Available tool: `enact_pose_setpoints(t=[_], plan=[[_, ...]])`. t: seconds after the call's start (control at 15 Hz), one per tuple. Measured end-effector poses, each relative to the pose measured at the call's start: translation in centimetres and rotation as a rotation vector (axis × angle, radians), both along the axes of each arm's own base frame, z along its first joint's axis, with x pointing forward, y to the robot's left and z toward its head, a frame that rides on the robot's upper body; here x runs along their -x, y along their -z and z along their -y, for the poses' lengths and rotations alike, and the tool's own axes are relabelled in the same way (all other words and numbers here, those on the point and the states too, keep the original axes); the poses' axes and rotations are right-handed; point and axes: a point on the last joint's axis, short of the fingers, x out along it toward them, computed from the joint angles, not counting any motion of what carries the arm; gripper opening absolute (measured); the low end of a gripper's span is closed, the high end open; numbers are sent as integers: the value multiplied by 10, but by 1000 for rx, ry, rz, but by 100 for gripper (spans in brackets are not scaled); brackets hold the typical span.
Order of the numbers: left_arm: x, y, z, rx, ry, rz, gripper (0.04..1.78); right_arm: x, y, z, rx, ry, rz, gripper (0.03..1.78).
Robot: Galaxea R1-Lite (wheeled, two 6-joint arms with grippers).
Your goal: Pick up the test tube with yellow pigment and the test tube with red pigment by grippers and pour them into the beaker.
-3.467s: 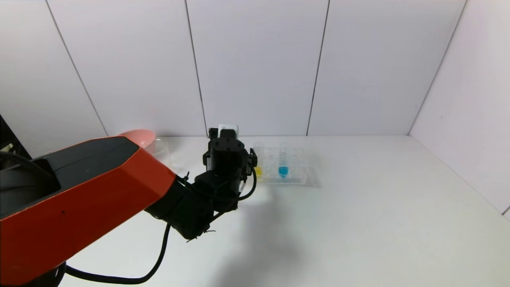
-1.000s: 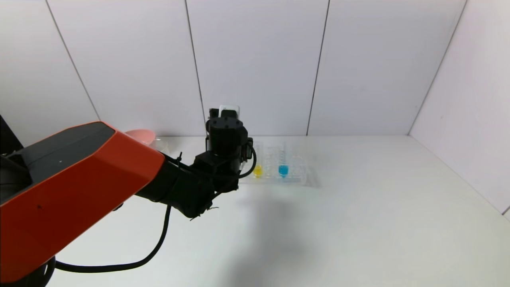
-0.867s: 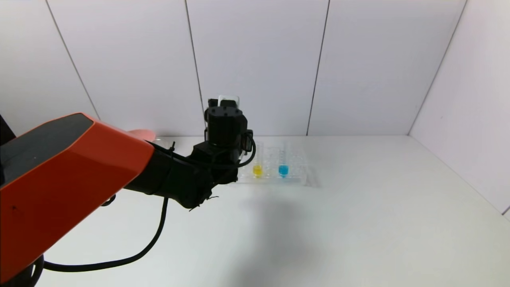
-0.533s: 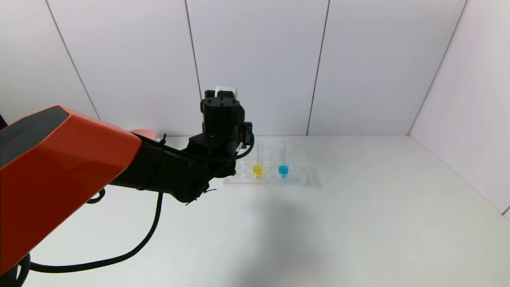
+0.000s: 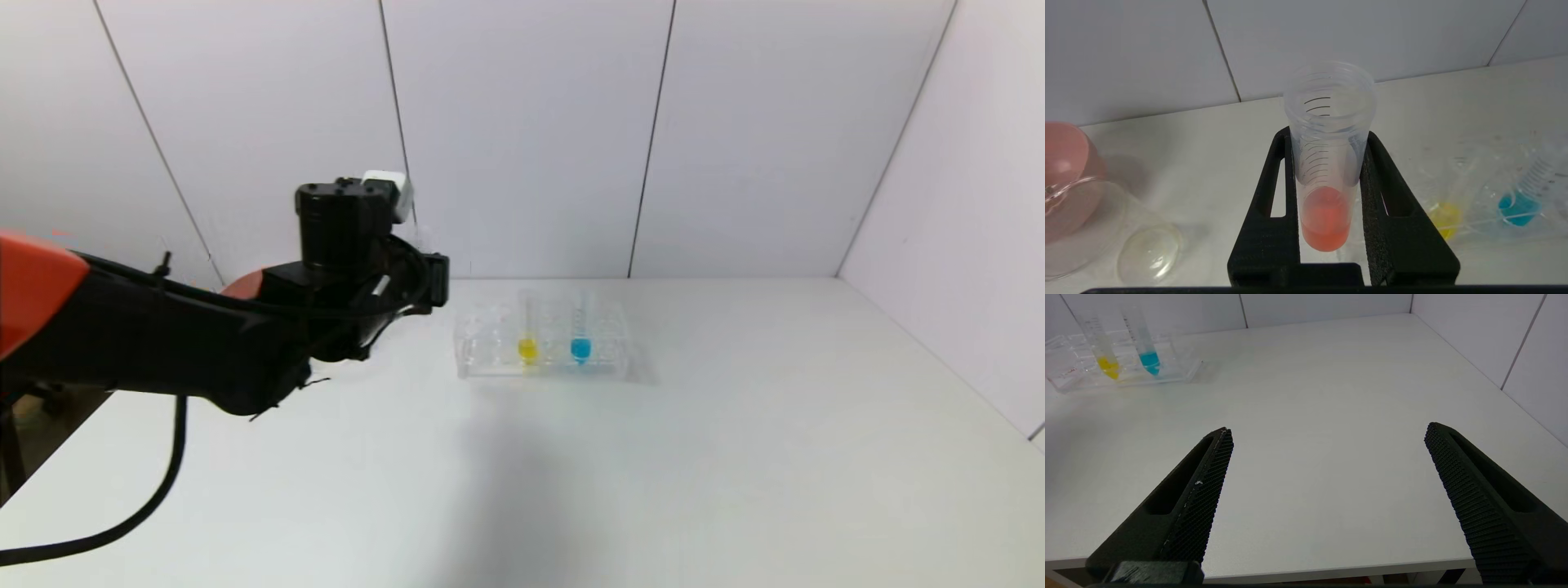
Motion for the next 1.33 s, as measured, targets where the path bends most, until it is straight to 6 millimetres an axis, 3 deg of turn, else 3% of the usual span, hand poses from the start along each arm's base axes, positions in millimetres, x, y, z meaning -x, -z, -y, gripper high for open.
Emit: enact_pose_setpoints(t=[0.4, 0.8, 1.0, 1.33], plan=[[15, -10, -135, 57, 30, -27, 45, 0, 0, 0, 0, 0, 0, 171], [31, -19, -243, 5, 50, -14, 45, 0, 0, 0, 0, 0, 0, 171], [23, -8, -274, -107, 56, -26, 45, 0, 0, 0, 0, 0, 0, 171], [-18, 4, -299, -313, 88, -22, 45, 0, 0, 0, 0, 0, 0, 171]])
